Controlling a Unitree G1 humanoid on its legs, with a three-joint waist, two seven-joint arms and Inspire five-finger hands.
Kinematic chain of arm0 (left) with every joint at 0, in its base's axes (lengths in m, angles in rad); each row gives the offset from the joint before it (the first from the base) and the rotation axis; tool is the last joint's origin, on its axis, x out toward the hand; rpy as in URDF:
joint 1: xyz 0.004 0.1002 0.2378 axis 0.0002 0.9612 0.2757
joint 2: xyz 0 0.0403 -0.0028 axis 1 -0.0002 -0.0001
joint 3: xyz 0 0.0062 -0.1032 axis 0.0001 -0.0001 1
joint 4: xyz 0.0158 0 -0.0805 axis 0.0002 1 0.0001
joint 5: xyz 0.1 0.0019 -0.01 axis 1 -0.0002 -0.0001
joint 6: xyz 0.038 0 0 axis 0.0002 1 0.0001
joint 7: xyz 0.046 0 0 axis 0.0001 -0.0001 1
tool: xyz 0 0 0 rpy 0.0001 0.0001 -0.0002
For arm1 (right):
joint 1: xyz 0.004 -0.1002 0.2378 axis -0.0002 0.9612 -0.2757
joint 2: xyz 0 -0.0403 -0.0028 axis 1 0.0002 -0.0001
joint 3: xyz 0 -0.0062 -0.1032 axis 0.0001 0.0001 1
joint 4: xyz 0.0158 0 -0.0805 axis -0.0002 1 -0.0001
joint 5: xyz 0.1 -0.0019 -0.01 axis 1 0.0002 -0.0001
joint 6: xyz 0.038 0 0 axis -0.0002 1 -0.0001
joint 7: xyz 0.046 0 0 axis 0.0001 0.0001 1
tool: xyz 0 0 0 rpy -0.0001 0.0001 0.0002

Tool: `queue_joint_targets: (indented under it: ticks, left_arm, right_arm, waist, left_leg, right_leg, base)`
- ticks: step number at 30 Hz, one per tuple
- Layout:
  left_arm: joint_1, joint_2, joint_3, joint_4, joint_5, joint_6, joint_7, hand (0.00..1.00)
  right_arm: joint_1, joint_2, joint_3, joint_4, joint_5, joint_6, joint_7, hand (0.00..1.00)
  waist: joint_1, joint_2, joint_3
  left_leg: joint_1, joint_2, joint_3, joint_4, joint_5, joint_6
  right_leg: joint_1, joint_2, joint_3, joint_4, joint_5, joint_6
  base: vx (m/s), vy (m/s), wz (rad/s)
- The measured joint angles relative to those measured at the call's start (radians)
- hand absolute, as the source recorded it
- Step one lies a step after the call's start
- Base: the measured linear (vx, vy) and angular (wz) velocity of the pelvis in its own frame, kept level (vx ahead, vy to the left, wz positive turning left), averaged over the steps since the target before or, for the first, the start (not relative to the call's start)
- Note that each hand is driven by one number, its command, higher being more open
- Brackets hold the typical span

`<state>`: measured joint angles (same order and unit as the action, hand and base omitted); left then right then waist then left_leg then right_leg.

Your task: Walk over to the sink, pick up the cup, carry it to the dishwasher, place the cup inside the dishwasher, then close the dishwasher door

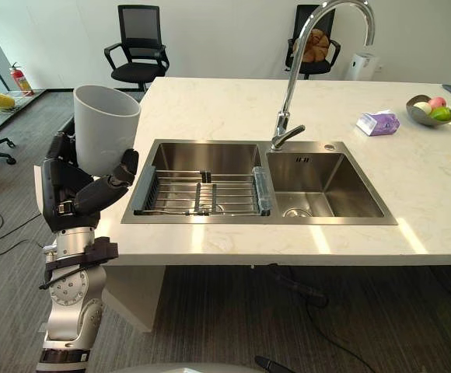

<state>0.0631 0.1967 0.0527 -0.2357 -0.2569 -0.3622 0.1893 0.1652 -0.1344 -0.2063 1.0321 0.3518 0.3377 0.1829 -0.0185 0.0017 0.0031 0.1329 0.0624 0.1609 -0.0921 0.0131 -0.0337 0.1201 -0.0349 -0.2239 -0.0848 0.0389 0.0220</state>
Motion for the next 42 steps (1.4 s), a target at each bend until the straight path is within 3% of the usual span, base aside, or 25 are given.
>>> queue_joint_targets:
  ticks: [34, 40, 42]
  left_arm:
    - [0.001, -0.01, 0.008, -0.004, -0.019, 0.03, -0.039, 0.0]
    - [0.057, -0.095, 0.021, -0.078, -0.018, 0.083, -0.037, 0.0]
    - [0.126, -0.136, 0.045, -0.131, -0.017, 0.115, -0.043, 0.0]
  right_arm:
    - [-0.009, 0.003, -0.004, 0.005, -0.039, -0.006, -0.004, 1.0]
    - [-0.023, -0.004, -0.001, 0.02, -0.154, -0.023, 0.035, 1.0]
    - [-0.031, -0.027, 0.021, 0.028, -0.18, -0.024, 0.053, 1.0]
  waist:
    - [0.004, -0.01, 0.022]
    - [0.041, -0.002, 0.038]
    - [0.086, 0.023, 0.076]
  left_leg:
    - [-0.016, -0.009, -0.023, 0.001, 0.004, 0.006]
    - [-0.102, -0.034, -0.159, 0.087, 0.006, 0.011]
    - [-0.11, -0.048, -0.257, 0.108, 0.012, 0.008]
  right_leg:
    - [0.0, -0.011, -0.021, 0.0, 0.0, 0.001]
    - [0.01, -0.031, -0.153, 0.022, -0.028, 0.005]
    - [0.043, -0.041, -0.259, 0.068, -0.072, 0.002]
  base:
    - [0.0, 0.0, 0.01]
    - [-0.02, -0.022, 0.67]
    - [-0.07, -0.062, 1.42]
